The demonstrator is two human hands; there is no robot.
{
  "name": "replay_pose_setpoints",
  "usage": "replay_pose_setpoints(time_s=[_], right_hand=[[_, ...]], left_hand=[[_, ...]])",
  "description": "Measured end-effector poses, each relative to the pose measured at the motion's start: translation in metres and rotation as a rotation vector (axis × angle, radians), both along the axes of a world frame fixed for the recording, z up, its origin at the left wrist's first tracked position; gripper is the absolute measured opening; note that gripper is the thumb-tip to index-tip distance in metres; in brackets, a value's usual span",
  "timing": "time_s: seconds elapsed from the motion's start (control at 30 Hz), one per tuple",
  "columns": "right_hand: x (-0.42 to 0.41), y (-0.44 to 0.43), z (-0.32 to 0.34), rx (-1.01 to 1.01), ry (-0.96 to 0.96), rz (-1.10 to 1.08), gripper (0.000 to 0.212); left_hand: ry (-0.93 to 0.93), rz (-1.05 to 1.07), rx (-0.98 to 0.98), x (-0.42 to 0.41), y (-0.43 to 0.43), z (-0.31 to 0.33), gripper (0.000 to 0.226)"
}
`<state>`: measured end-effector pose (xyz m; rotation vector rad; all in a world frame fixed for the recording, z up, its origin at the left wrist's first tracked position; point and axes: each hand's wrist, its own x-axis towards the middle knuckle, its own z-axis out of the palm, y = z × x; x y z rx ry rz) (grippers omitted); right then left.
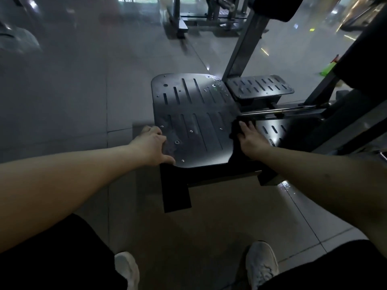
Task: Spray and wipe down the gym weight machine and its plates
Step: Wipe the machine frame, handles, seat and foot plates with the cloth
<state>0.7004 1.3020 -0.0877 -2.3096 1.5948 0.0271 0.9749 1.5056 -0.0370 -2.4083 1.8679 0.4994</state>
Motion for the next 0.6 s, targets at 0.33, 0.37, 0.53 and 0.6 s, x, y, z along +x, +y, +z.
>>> replay_pose_setpoints(time_s=[0.33,0.37,0.53,0.6], right_hand=[[0.083,0.128,-0.002,-0.13,-0.185,0.648,0.058],[0.08,0.127,-0.002,-0.117,-0.2,0.718,0.058],[0.047,0.052,-0.012,-0.111,-0.183,0.349,0.055],[0.037,0.027,-0.011,-0.091,-0.089,0.154,0.056]], left_hand=[[0.184,0.048,-0.181,0.026,-0.011,-0.009,0.054],[0.195,0.044,-0.193,0.031,-0.012,-0.012,0.053],[0.232,0.039,-0.204,0.041,-0.013,-0.023,0.06],[0.238,0.039,-0.213,0.041,-0.013,-0.026,0.06]])
